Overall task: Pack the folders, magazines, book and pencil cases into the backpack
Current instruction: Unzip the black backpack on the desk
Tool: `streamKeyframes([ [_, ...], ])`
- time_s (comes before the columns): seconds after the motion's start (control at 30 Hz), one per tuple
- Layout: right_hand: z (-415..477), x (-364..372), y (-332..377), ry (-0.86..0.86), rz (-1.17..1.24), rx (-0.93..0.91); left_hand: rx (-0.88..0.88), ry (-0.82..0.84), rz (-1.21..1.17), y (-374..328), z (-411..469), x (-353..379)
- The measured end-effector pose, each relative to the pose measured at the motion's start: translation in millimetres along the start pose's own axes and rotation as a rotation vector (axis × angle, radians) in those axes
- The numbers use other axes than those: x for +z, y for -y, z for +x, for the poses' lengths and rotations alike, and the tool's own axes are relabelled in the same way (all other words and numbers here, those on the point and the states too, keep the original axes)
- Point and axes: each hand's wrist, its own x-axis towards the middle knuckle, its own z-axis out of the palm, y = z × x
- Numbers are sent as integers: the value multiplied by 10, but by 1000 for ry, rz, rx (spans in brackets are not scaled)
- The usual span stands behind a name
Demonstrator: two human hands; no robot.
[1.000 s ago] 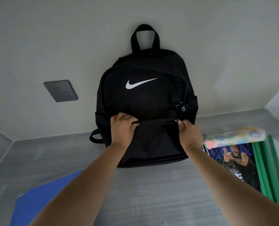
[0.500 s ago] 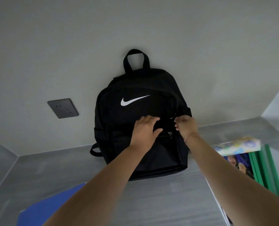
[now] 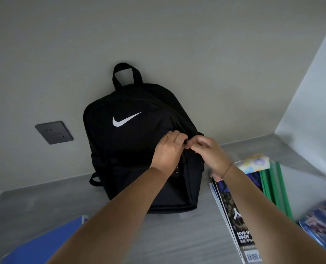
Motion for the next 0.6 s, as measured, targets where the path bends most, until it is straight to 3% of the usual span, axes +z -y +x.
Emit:
streamKeyframes([
  [0.17,-118,-14,-53,-73,84,38,128,-2,59,-42,70,-57],
  [0.37,-145,132,-128,-236,-222,30,-218,46,-178,-202,37,-87],
  [0.47,-108,229,-105,-305,-243,0,-290,81,-239,-243,32,-127],
  [0.6,-29,282,-92,-348,-352,-10,-479,-65,-330,-229,142,-326],
])
